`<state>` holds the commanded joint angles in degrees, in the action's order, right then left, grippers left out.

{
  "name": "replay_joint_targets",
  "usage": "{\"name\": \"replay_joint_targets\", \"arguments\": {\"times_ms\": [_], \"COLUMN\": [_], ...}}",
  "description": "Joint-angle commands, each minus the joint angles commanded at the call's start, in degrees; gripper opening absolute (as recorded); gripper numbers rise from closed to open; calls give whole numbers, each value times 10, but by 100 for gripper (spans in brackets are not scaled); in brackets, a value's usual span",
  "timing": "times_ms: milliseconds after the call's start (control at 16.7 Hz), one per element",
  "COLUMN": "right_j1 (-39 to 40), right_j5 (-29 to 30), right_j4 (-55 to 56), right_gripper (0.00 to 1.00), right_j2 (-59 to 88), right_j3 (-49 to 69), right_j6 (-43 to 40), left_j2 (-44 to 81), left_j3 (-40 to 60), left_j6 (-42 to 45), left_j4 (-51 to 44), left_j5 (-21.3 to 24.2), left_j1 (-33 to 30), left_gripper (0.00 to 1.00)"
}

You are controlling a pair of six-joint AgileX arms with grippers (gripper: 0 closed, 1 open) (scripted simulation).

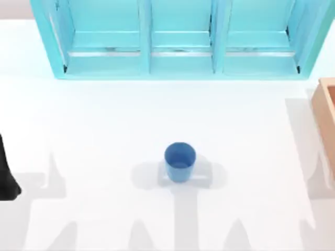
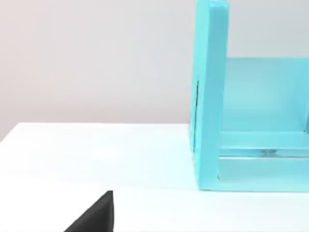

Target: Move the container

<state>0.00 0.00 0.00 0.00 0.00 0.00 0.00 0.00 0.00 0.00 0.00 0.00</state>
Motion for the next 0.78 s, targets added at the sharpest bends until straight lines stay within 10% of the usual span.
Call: {"name": "replay_joint_targets", "arguments": {"times_ms": [360, 780], "right_j1": [0, 0], "right_j5": [0, 0], "right_j4": [0, 0], "right_gripper": [100, 100], "right_j2": [0, 0], "right_j3": [0, 0], "right_j6": [0, 0], "left_j2": [57, 384], "left_j3": [58, 378], "left_j6": [-25, -140], "left_j4": [-45, -258], "left_j5": [1, 0], "left_j1": [-27, -145], "left_gripper": [100, 100]}}
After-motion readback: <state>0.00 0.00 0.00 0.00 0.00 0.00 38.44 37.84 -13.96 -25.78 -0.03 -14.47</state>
